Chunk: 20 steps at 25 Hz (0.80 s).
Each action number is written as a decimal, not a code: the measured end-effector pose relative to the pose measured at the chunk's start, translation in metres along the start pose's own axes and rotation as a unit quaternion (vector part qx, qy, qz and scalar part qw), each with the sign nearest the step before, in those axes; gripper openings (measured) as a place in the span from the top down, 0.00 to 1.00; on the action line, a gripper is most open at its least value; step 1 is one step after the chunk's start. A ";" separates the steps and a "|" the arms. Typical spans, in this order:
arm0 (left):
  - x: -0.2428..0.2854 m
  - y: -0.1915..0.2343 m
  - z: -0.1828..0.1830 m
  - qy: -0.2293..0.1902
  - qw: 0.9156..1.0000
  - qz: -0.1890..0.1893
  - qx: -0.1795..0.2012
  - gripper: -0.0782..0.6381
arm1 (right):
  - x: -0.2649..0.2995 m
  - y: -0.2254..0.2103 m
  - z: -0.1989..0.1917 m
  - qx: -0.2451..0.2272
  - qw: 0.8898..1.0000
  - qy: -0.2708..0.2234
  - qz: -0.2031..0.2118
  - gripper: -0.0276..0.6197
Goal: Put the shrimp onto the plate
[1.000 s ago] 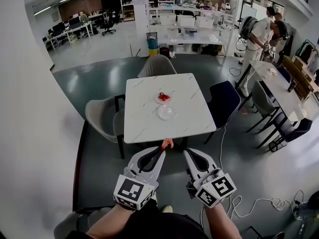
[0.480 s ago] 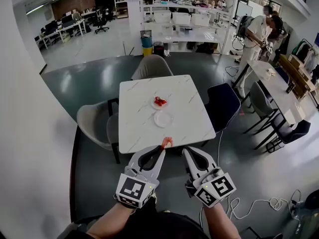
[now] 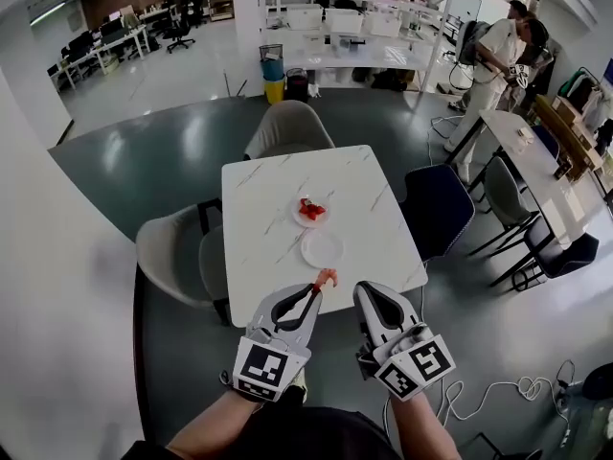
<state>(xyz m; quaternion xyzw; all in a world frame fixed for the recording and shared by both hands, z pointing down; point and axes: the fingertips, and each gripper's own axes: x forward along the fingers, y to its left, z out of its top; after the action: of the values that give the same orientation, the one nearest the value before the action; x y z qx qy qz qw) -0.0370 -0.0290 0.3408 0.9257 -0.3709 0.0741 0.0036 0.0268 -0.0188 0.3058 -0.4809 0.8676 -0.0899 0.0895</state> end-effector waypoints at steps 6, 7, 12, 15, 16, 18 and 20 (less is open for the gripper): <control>0.036 0.046 -0.019 0.019 1.000 -0.019 -0.005 0.83 | 0.052 -0.021 -0.008 0.006 1.000 0.007 -0.021 0.95; 0.042 0.051 -0.021 0.021 1.000 -0.021 -0.005 0.83 | 0.059 -0.025 -0.009 0.007 1.000 0.007 -0.023 0.95; 0.073 0.070 -0.036 0.035 0.999 -0.032 -0.013 0.83 | 0.081 -0.049 -0.015 0.014 0.999 0.010 -0.035 0.95; 0.092 0.077 -0.048 0.046 0.998 -0.037 -0.014 0.83 | 0.093 -0.067 -0.019 0.020 0.999 0.013 -0.040 0.95; 0.098 0.080 -0.053 0.050 0.998 -0.038 -0.015 0.83 | 0.098 -0.074 -0.022 0.023 0.999 0.015 -0.040 0.95; 0.112 0.086 -0.064 0.060 0.997 -0.040 -0.015 0.83 | 0.108 -0.088 -0.029 0.031 0.999 0.018 -0.040 0.95; 0.126 0.092 -0.077 0.073 0.996 -0.039 -0.016 0.83 | 0.121 -0.101 -0.035 0.039 0.998 0.021 -0.034 0.95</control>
<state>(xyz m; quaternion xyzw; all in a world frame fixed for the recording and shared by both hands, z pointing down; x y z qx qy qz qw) -0.0209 -0.1771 0.4302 0.9314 -0.3345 0.1353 0.0482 0.0379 -0.1716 0.3558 -0.5042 0.8483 -0.1367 0.0871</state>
